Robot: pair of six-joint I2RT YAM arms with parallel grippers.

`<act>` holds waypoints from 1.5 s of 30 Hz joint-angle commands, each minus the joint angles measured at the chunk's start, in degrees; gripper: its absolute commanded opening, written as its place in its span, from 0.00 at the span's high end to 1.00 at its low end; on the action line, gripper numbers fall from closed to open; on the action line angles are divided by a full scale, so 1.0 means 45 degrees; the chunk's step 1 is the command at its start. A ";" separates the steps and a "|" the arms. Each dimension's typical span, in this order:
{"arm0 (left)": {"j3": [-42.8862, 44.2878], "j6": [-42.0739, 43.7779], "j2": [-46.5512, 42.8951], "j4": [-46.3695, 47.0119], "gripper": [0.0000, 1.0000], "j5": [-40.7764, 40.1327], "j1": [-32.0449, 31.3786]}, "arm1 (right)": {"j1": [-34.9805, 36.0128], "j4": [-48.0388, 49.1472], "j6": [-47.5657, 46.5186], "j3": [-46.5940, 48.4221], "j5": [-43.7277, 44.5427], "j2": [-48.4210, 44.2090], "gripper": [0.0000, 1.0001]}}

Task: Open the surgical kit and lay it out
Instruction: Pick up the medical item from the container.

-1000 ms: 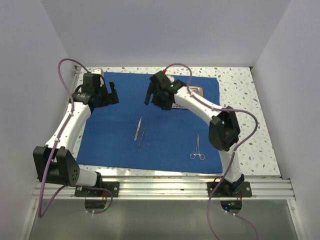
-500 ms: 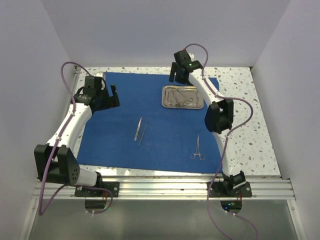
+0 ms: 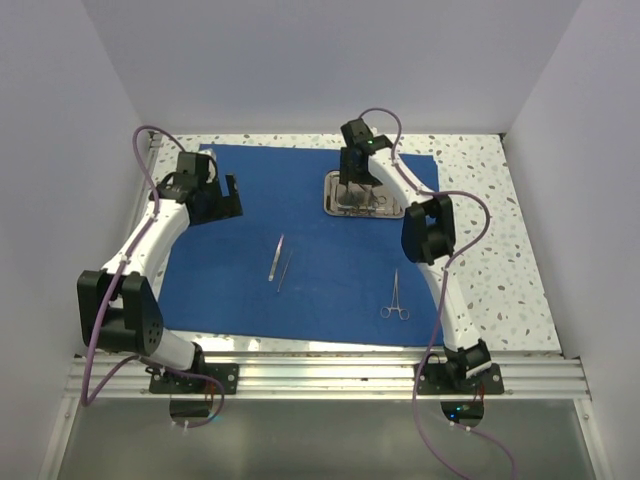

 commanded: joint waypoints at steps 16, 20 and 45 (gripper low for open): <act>0.1474 -0.0529 0.0860 -0.0601 0.04 -0.0185 -0.0106 | -0.0795 0.0197 0.0508 -0.0174 -0.1558 0.1475 0.60; 0.1357 -0.0530 0.0704 -0.0757 0.04 -0.0341 -0.0165 | -0.0815 -0.0097 0.0626 -0.0056 -0.1910 0.1866 0.79; 0.8930 -0.0607 0.6403 0.0004 0.03 0.0810 -0.3230 | -0.1303 0.0722 0.0938 -0.3562 -0.2067 -0.5233 1.00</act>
